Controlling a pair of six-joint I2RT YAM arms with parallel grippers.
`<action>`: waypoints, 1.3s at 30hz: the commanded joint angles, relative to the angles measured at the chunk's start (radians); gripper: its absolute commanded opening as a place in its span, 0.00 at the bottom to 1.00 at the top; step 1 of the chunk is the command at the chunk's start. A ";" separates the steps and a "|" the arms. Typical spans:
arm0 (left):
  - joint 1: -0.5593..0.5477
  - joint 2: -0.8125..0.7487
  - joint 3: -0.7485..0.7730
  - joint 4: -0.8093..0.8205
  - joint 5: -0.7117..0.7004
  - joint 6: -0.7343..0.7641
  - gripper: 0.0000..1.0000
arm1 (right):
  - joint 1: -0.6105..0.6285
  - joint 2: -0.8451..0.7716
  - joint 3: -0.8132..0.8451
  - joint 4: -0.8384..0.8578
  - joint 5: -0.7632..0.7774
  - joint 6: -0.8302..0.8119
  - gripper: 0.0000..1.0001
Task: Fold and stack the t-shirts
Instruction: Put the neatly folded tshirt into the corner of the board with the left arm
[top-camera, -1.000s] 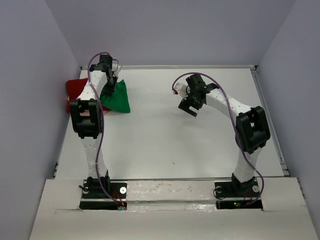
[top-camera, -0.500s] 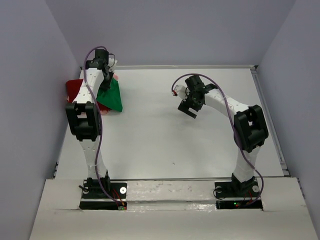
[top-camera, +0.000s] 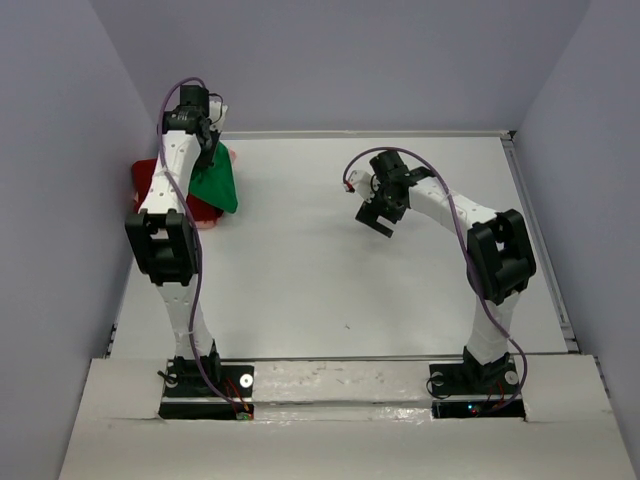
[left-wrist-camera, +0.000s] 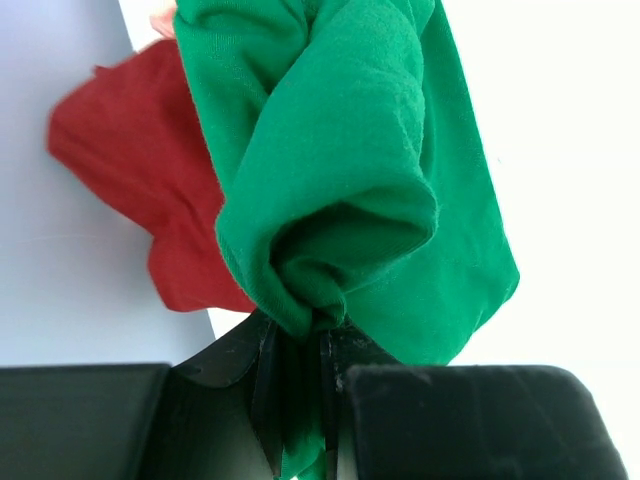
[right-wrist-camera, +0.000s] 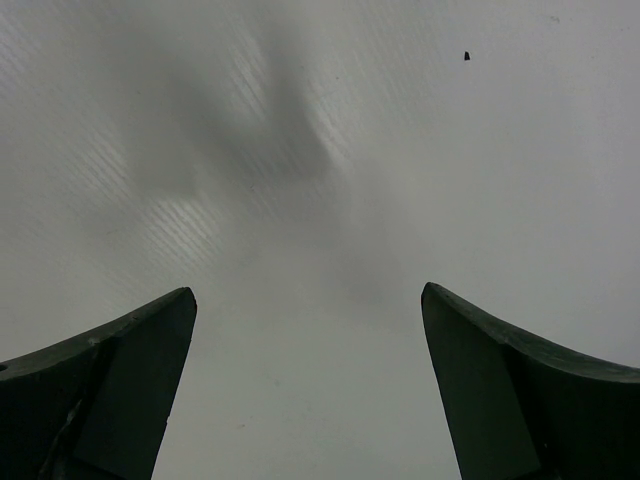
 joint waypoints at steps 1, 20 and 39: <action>0.009 -0.054 0.074 -0.022 -0.034 0.049 0.00 | 0.004 0.003 0.052 -0.011 -0.007 0.016 1.00; 0.084 -0.083 0.061 -0.016 -0.036 0.095 0.00 | 0.004 0.029 0.071 -0.027 0.004 0.015 1.00; 0.166 -0.123 -0.259 0.230 -0.042 0.098 0.00 | 0.004 0.025 0.040 -0.027 0.029 0.015 1.00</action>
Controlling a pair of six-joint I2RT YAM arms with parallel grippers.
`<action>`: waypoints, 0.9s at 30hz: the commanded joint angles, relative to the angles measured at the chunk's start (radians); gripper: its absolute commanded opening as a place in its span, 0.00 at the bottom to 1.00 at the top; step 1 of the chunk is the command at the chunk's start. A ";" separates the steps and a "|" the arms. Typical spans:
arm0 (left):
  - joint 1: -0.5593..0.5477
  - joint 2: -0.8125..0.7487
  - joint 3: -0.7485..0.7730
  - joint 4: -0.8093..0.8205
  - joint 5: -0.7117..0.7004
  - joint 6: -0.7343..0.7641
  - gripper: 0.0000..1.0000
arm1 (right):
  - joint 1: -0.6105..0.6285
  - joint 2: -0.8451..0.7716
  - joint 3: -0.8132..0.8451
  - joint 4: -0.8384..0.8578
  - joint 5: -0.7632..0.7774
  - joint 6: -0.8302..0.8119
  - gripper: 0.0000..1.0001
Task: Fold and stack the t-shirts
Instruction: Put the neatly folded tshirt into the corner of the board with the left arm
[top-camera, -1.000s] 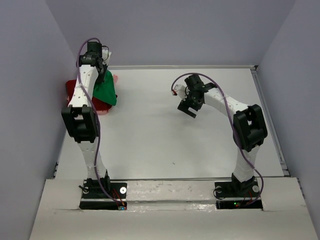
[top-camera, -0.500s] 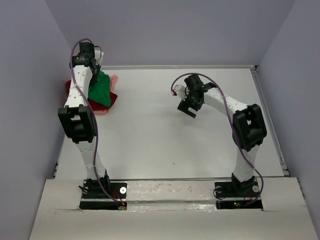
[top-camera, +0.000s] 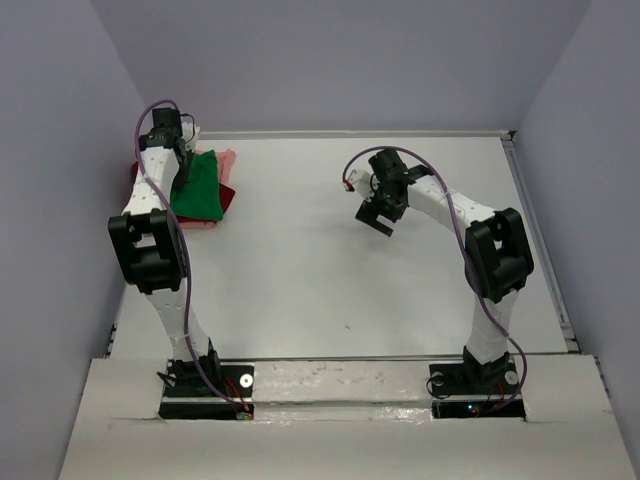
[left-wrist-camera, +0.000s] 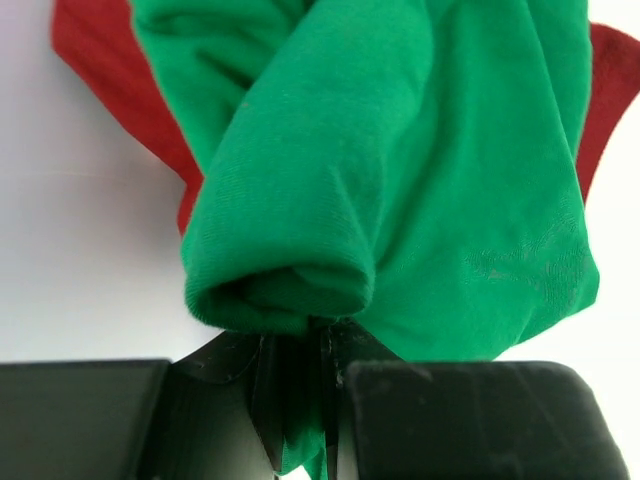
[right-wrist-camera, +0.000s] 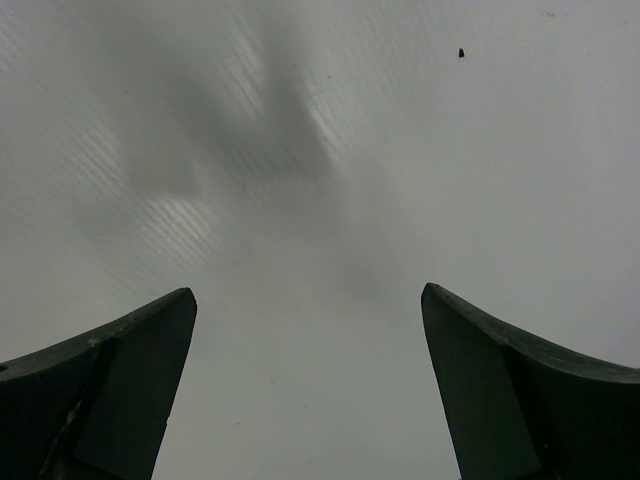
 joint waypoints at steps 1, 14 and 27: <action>0.019 -0.054 0.000 0.064 -0.019 0.029 0.00 | 0.004 0.005 0.006 -0.004 0.013 0.014 1.00; 0.022 -0.045 -0.064 0.158 -0.046 0.058 0.00 | 0.004 0.025 0.006 -0.015 0.028 0.017 1.00; 0.050 0.003 -0.085 0.243 -0.082 0.075 0.00 | 0.004 0.053 0.015 -0.030 0.047 0.019 1.00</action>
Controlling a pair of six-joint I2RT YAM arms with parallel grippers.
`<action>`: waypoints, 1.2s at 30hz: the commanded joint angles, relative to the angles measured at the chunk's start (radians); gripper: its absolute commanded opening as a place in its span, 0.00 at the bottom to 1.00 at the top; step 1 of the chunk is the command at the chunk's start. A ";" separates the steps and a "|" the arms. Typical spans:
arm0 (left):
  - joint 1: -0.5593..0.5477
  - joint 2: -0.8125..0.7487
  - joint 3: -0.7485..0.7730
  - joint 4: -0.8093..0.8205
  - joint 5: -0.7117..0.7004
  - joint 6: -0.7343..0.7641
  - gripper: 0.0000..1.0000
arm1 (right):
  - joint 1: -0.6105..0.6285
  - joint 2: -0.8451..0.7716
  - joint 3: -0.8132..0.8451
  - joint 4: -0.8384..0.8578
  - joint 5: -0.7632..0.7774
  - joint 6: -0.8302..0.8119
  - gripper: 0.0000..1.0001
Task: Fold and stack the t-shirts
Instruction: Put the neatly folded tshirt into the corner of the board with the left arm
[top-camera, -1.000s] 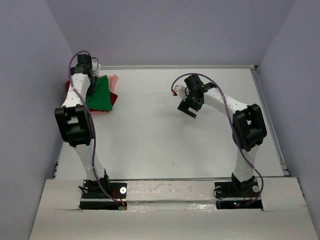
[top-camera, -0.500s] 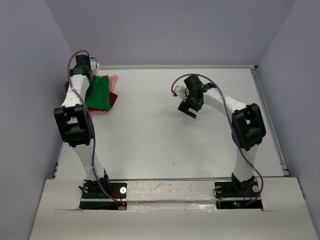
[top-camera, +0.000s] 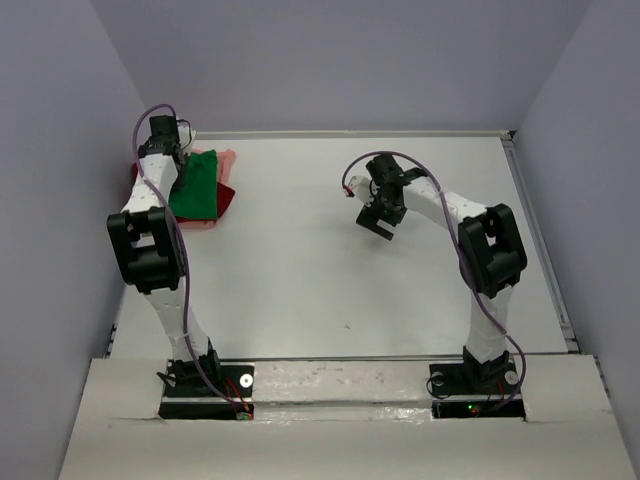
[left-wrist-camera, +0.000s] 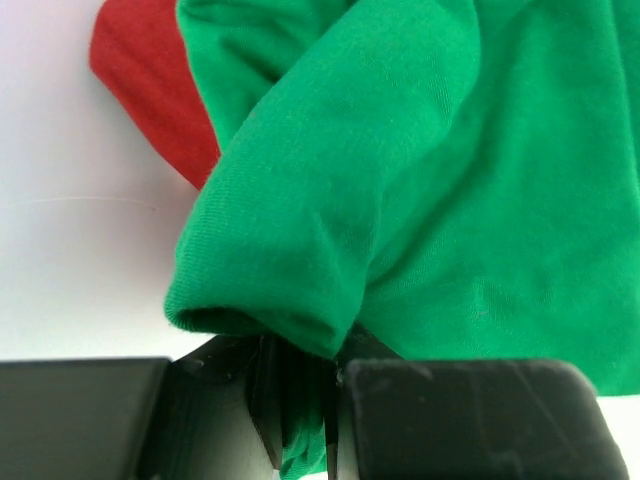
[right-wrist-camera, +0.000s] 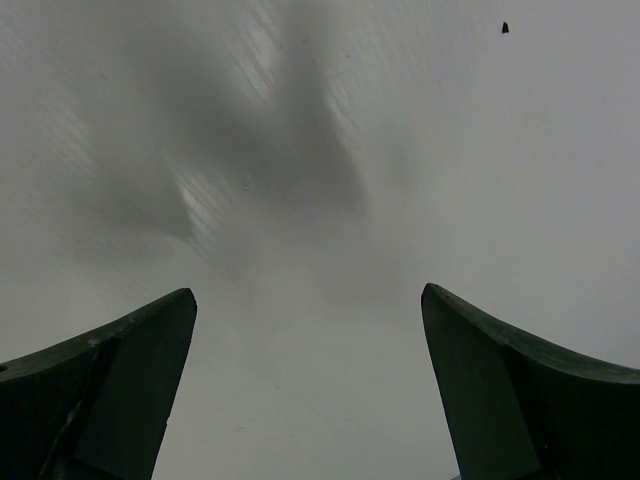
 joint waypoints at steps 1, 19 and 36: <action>0.024 -0.002 0.008 0.070 -0.056 0.032 0.00 | 0.004 0.009 0.017 -0.024 0.014 0.017 1.00; 0.033 0.032 -0.139 0.258 -0.149 0.060 0.00 | 0.004 0.033 0.046 -0.058 0.024 0.018 1.00; 0.033 0.063 -0.105 0.343 -0.232 0.066 0.60 | 0.004 0.056 0.036 -0.072 0.026 0.012 1.00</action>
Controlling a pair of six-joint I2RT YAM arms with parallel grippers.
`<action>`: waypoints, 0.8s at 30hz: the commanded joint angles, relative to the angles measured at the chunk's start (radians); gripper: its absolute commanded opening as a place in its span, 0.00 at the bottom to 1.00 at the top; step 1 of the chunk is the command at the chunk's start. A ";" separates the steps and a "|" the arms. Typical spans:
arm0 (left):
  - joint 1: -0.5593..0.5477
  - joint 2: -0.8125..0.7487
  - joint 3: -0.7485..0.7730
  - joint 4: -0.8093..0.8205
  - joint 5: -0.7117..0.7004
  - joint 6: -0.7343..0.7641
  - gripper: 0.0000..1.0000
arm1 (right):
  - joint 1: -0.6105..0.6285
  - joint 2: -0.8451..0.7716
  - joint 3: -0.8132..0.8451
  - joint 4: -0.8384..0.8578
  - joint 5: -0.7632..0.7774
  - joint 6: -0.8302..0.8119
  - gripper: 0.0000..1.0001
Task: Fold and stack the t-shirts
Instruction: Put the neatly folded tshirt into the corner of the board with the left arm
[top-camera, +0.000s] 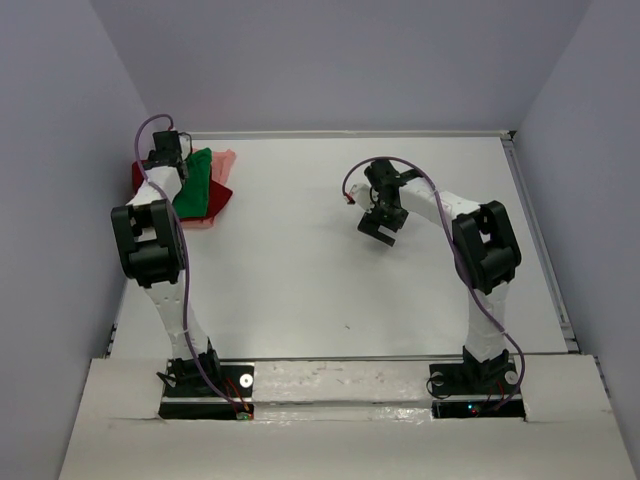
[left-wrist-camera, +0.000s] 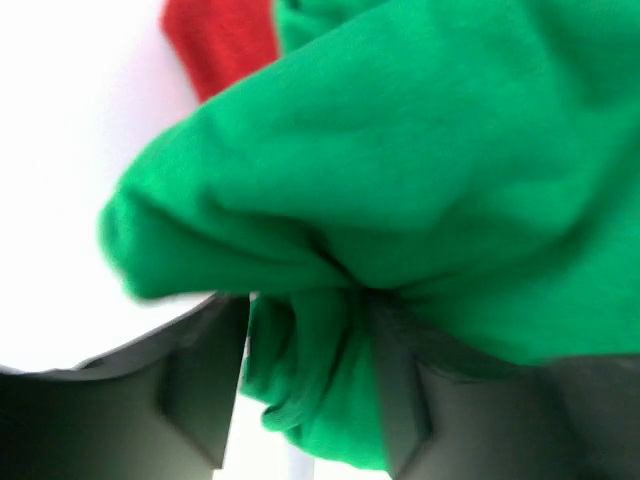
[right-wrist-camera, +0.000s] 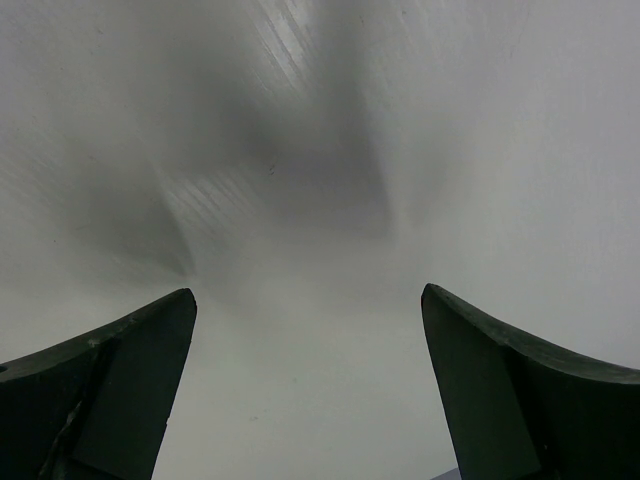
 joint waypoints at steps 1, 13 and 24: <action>0.010 -0.013 0.029 0.034 -0.034 0.002 0.66 | 0.004 0.005 0.026 -0.006 0.010 0.002 1.00; 0.000 -0.089 0.018 0.037 -0.108 0.003 0.99 | 0.004 -0.012 0.017 -0.003 0.002 0.000 1.00; -0.019 -0.256 0.095 0.041 -0.296 0.103 0.99 | 0.004 -0.059 -0.020 0.017 -0.025 -0.003 1.00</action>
